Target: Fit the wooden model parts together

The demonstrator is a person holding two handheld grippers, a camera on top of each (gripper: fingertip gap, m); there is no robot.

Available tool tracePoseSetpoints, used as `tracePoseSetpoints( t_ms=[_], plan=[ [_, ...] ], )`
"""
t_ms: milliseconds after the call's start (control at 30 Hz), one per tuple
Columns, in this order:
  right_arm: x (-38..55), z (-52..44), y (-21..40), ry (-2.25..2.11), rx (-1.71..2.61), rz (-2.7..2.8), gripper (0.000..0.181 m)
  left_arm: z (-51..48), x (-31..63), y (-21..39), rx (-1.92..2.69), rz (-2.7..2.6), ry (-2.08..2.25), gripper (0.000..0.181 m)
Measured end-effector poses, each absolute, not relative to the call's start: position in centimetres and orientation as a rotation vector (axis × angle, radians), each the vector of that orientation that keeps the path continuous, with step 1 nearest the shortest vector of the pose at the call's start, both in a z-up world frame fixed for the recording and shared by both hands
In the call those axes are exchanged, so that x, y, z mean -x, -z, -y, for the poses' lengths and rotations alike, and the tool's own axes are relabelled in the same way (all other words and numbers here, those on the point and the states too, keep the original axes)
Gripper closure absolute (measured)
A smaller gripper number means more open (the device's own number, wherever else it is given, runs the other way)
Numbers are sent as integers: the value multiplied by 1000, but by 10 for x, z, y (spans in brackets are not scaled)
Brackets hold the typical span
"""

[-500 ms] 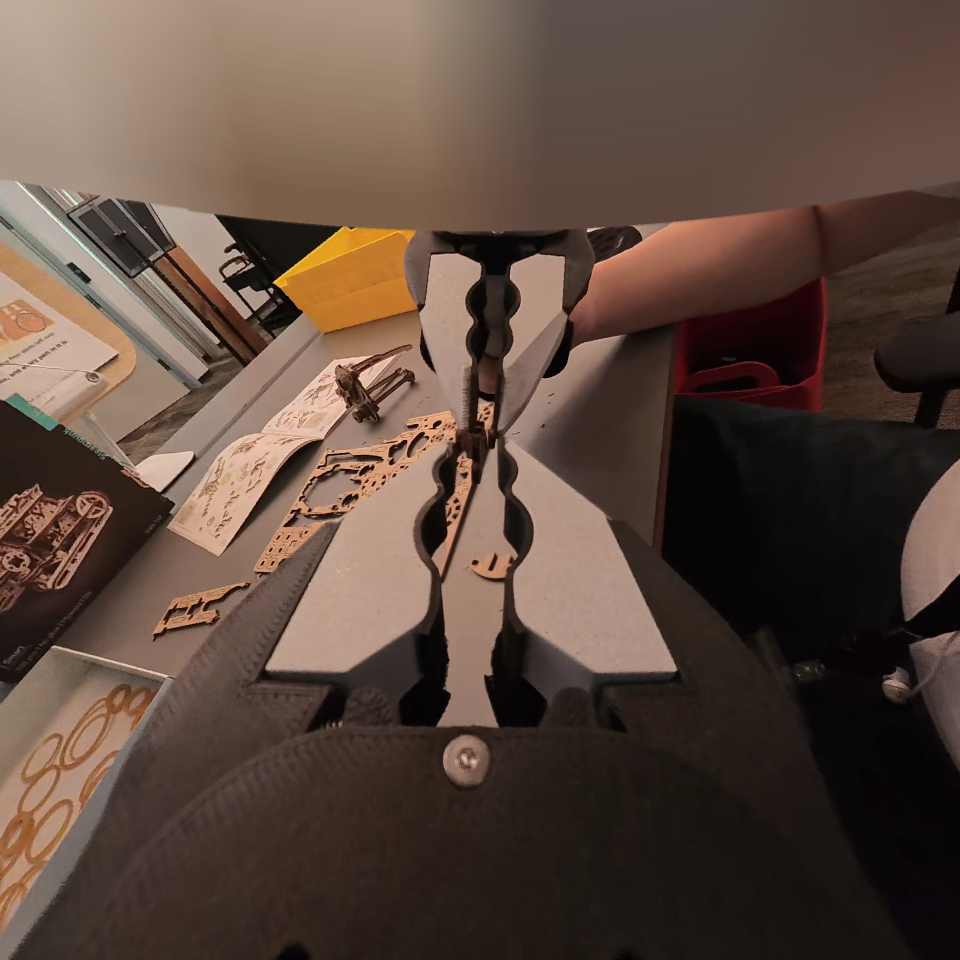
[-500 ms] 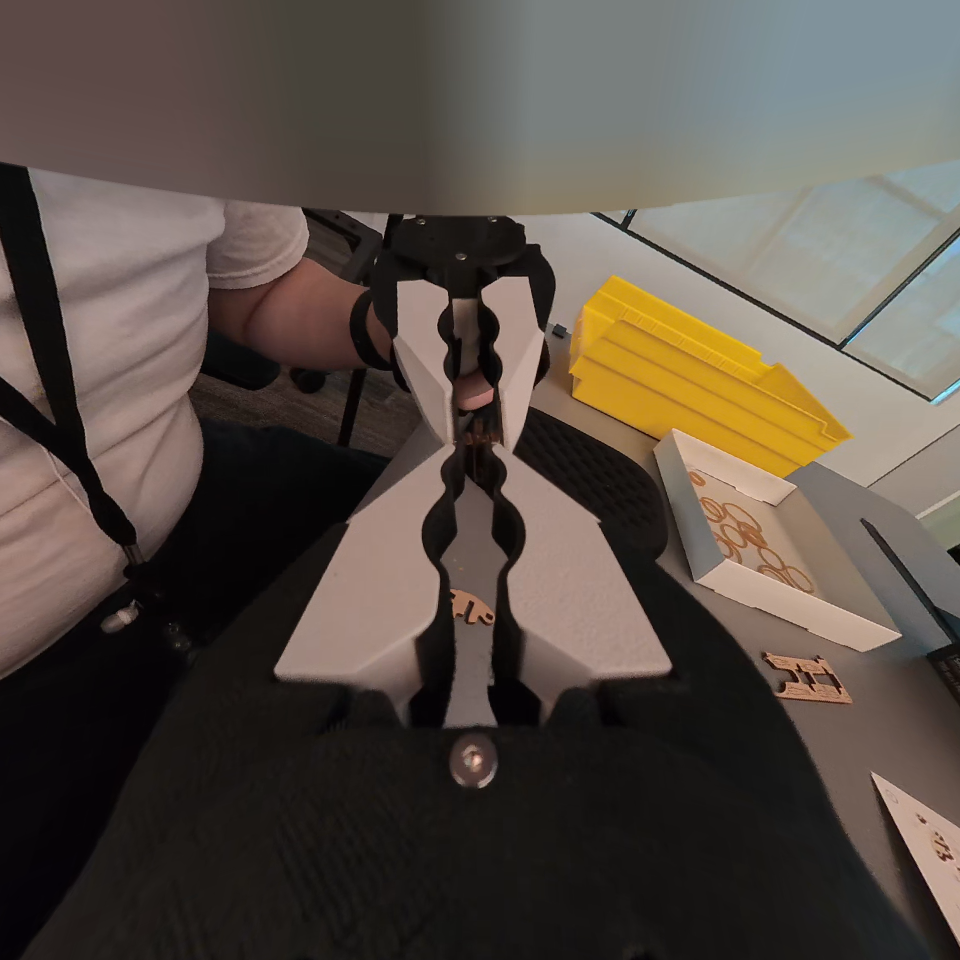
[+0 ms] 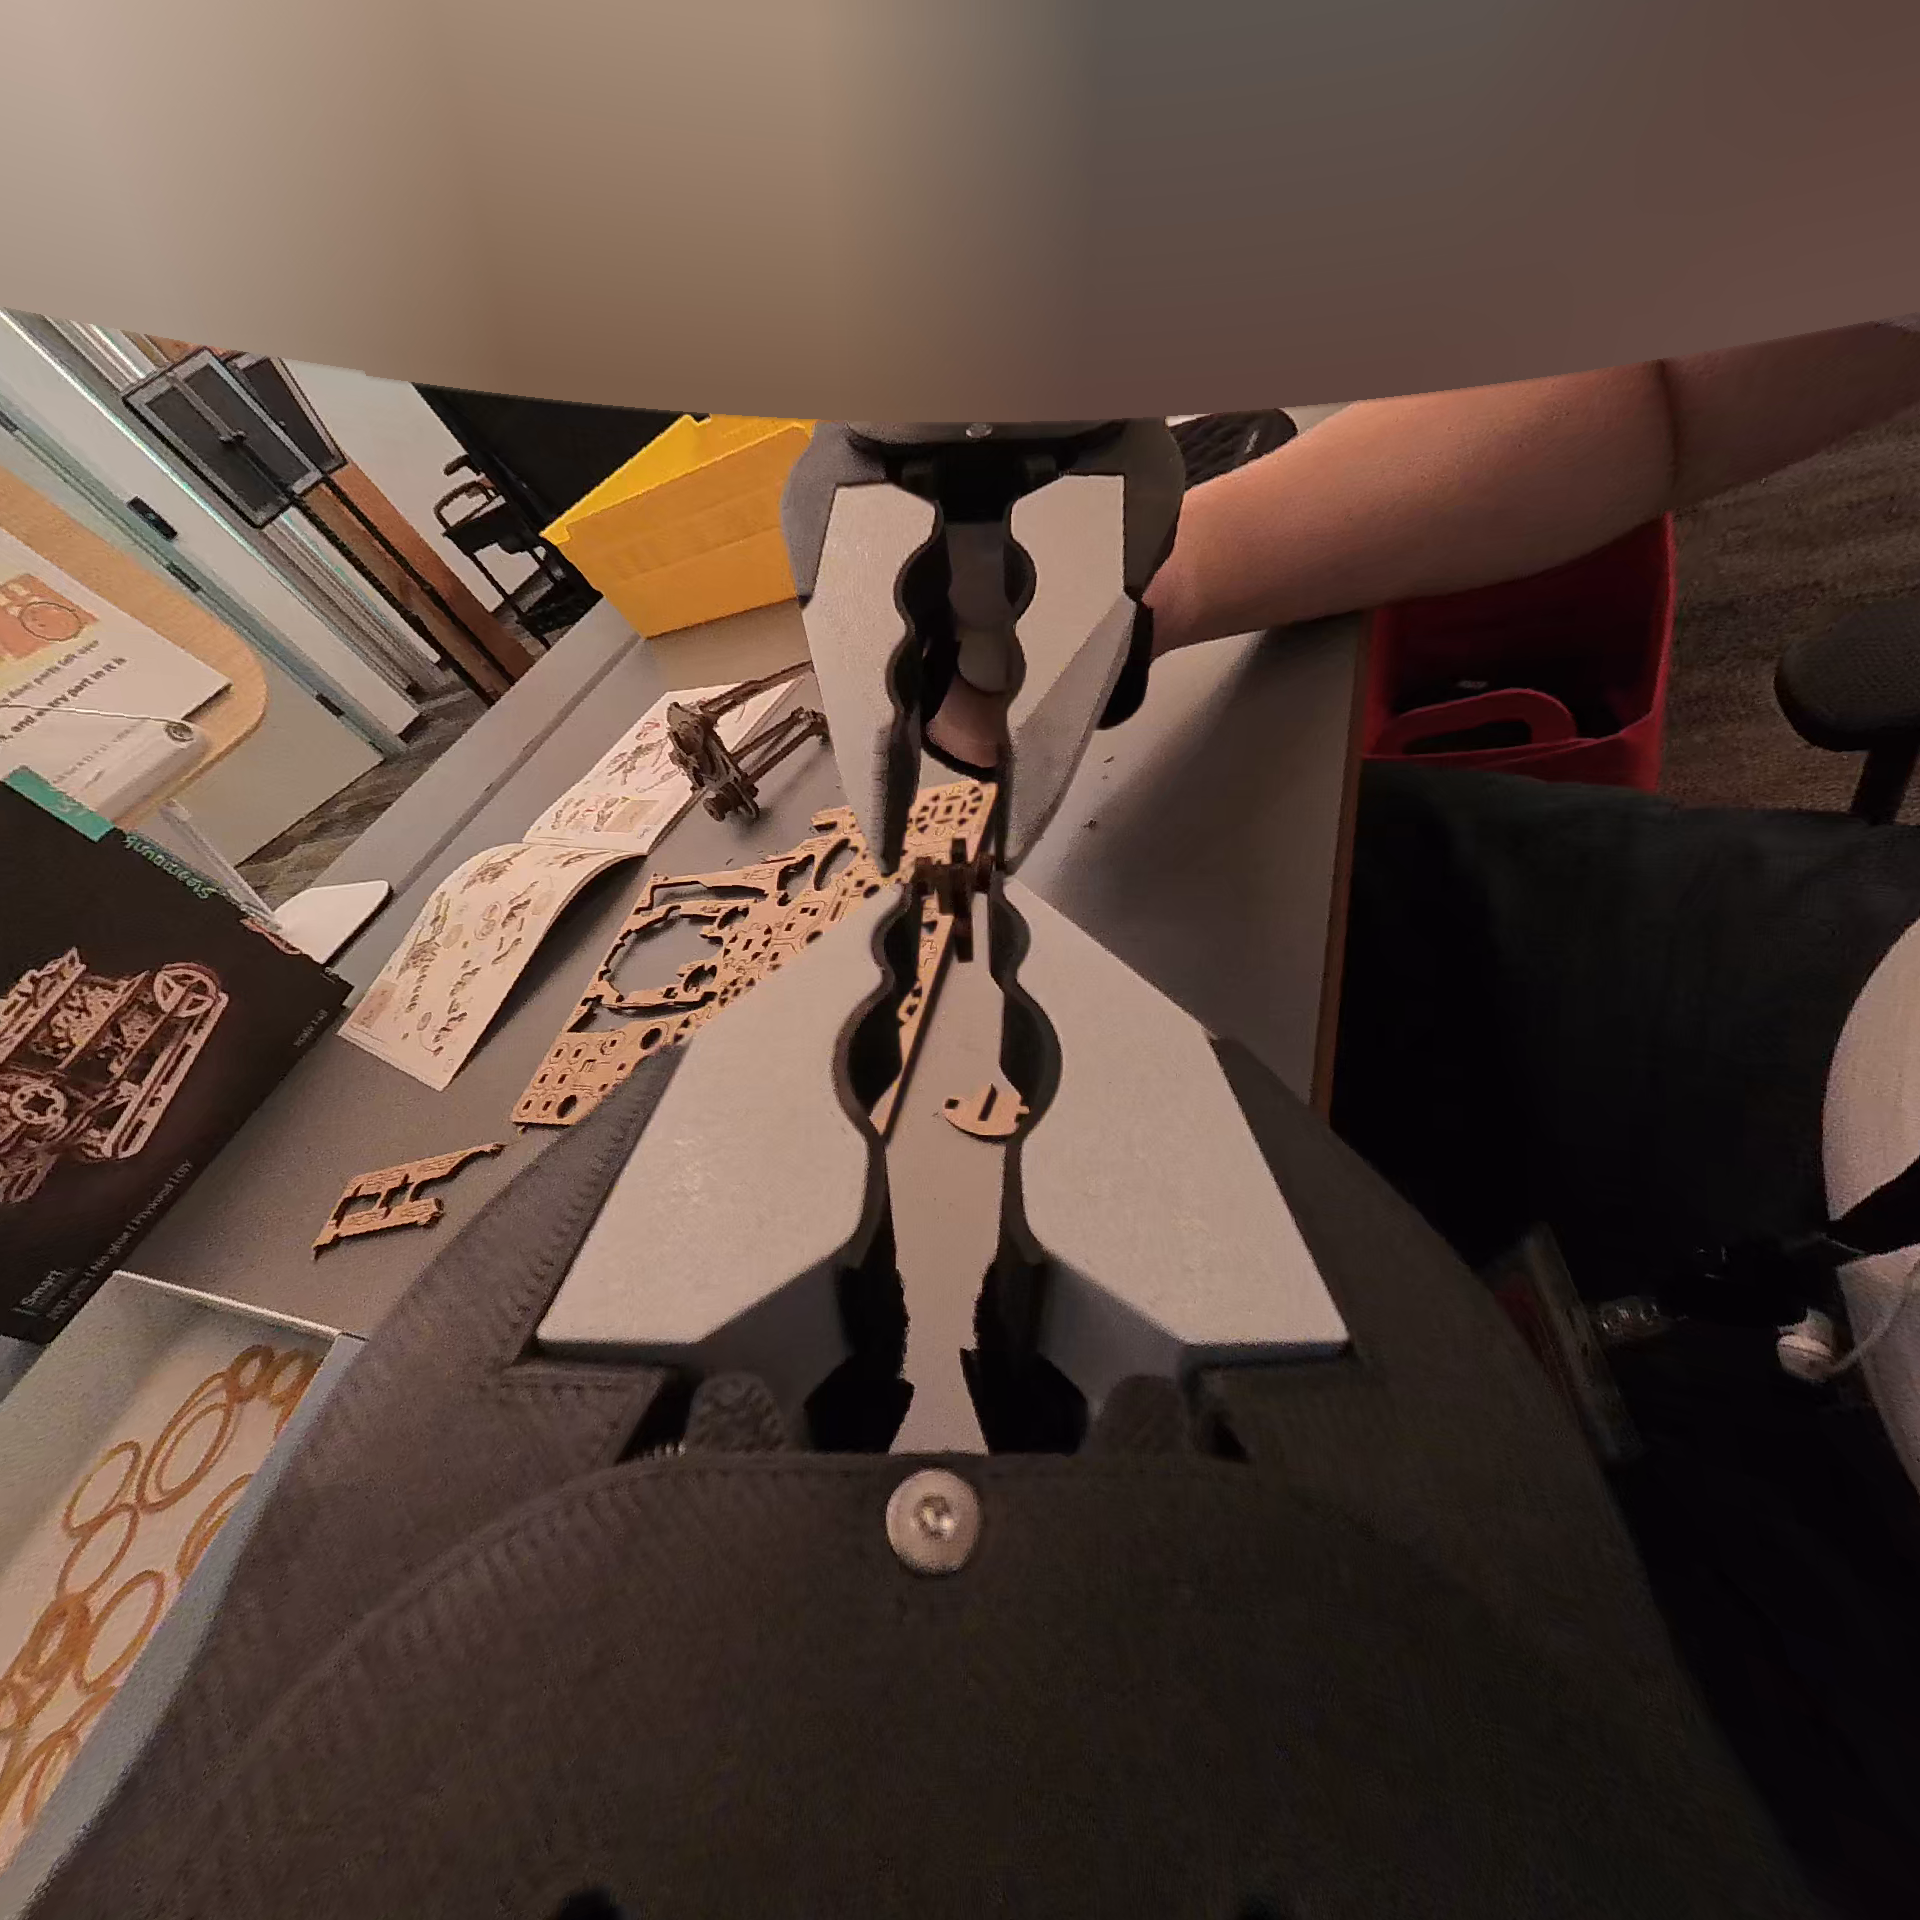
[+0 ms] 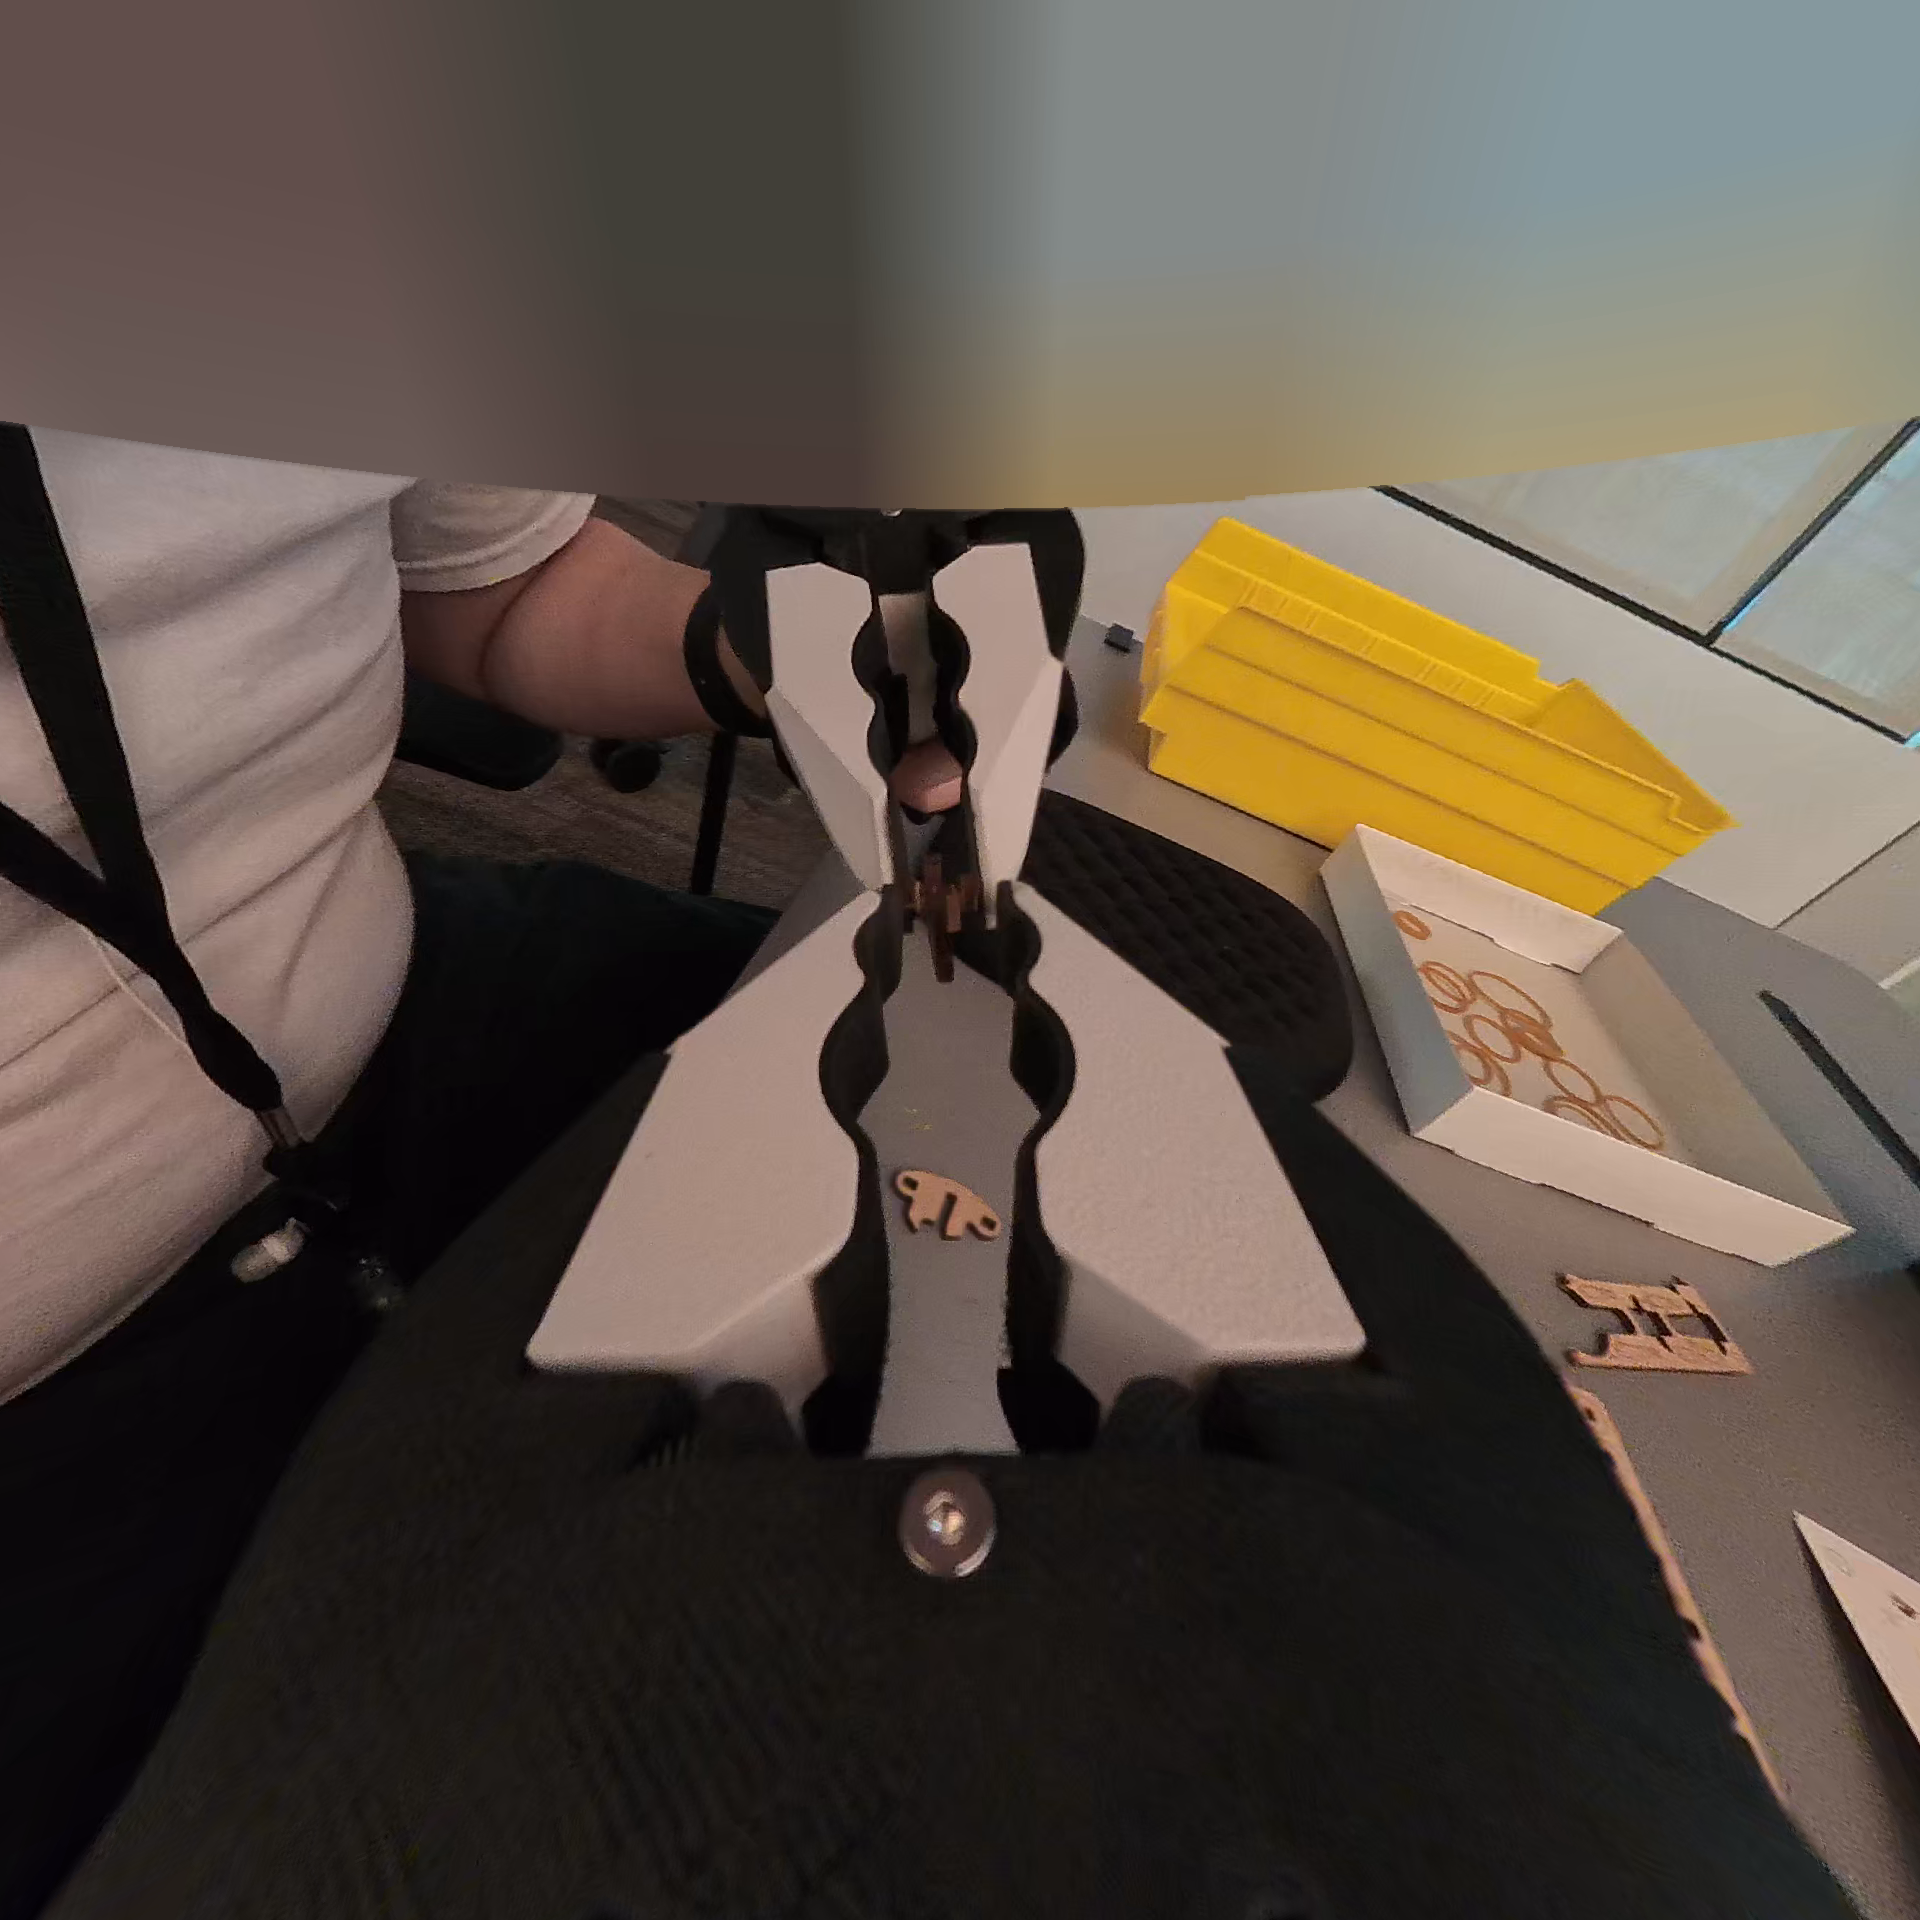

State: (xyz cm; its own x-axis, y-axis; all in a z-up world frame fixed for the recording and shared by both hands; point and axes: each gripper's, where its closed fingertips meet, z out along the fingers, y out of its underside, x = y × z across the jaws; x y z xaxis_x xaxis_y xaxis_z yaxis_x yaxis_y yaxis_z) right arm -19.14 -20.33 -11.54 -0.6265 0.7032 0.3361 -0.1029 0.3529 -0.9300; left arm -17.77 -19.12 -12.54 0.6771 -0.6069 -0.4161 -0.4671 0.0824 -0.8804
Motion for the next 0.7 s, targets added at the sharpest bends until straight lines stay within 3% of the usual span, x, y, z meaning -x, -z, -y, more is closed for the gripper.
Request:
tracePoseSetpoints(
  t_ms=[700],
  plan=[
    [193,202,118,-1407,602,1889,169,189,179,127,1585,-890,209,170]
  ],
)
